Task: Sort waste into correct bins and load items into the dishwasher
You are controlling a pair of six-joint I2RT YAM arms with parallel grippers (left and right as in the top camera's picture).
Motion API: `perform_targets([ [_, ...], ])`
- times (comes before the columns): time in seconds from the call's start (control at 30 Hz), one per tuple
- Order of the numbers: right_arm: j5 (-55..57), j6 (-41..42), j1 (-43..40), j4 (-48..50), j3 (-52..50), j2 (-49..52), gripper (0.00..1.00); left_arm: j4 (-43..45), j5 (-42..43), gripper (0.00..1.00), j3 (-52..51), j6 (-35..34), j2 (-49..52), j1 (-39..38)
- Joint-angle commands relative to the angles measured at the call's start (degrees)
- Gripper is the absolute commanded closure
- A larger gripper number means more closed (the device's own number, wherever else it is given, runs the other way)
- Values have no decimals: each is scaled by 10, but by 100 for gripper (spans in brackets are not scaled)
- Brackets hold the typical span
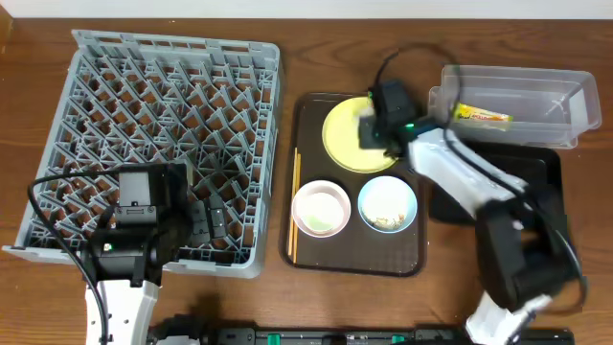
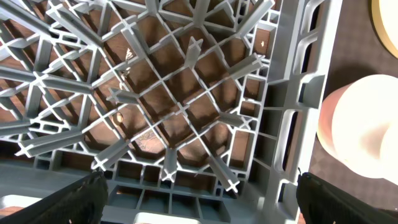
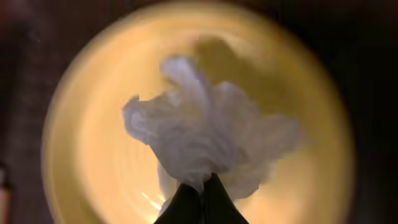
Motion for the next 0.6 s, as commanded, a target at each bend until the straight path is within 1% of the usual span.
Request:
perform_targets([
  [0.0, 68, 2, -56, 7, 3, -102, 99, -1, -1, 3, 14, -3, -1, -1],
  [0.1, 84, 17, -111, 9, 3, -141, 99, 0, -1, 3, 14, -3, -1, -1],
  [0.13, 88, 27, -148, 9, 3, -147, 99, 0, -1, 3, 14, -3, -1, -1],
  [0.23, 85, 52, -211, 3, 3, -138, 99, 0, -1, 3, 14, -3, -1, -1],
  [0.33, 81, 57, -246, 4, 3, -122, 99, 0, -1, 3, 14, -3, -1, -1],
  [0.37, 81, 57, -259, 4, 3, -112, 97, 0, -1, 3, 14, -3, -1, -1],
  [0.4, 79, 57, -265, 2, 3, -108, 92, 0, -1, 3, 14, -3, -1, -1],
  [0.43, 65, 54, -271, 1, 3, -106, 78, 0, -1, 3, 14, -3, -1, -1],
  [0.5, 15, 17, -277, 8, 3, -110, 59, 0, -1, 3, 14, -3, -1, -1],
  [0.53, 1, -3, -278, 9, 3, -117, 44, 0, -1, 3, 14, -3, -1, -1],
  [0.57, -2, -17, -278, 9, 3, -122, 44, 0, -1, 3, 14, -3, -1, -1],
])
